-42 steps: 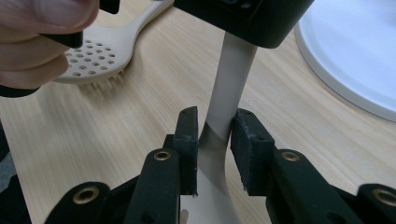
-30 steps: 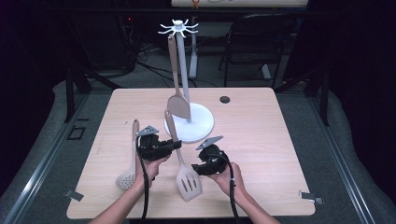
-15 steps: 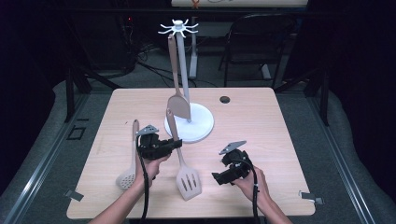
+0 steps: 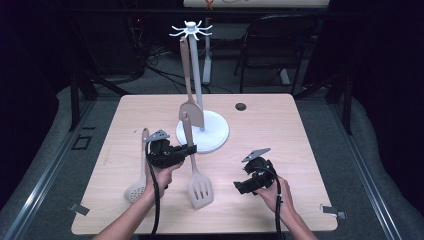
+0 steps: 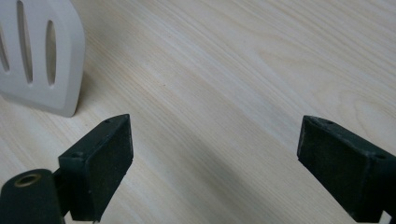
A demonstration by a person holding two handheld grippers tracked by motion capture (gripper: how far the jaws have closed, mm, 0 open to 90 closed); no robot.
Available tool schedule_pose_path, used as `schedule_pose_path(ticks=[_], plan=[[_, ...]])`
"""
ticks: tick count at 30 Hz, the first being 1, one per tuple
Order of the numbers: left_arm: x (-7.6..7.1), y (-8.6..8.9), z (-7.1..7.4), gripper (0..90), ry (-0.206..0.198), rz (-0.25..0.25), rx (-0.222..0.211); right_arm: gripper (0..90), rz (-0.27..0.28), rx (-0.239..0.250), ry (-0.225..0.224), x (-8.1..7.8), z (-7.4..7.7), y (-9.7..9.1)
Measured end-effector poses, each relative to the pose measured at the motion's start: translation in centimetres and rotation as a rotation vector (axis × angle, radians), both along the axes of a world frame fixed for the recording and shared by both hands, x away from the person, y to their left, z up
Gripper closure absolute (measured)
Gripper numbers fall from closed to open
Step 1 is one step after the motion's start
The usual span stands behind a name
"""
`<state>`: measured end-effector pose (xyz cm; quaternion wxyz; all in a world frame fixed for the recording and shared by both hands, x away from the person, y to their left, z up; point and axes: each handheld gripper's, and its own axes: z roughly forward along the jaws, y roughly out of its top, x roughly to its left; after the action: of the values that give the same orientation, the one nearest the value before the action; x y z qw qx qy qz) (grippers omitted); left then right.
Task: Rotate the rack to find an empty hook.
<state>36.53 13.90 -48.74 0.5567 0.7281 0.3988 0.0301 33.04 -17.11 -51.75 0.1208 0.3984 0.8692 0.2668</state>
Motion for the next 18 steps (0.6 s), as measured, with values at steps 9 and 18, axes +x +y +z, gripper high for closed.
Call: schedule_pose_path(ticks=[9,18], plan=[[-0.5,-0.5,1.6,77.2,-0.085,-0.043,0.053,10.8,-0.01,-0.009,-0.012,0.1,0.2,-0.3],[-0.2,-0.8,2.6,77.3,-0.116,-0.062,0.063,10.8,-0.02,-0.011,-0.016,0.1,0.2,-0.7]])
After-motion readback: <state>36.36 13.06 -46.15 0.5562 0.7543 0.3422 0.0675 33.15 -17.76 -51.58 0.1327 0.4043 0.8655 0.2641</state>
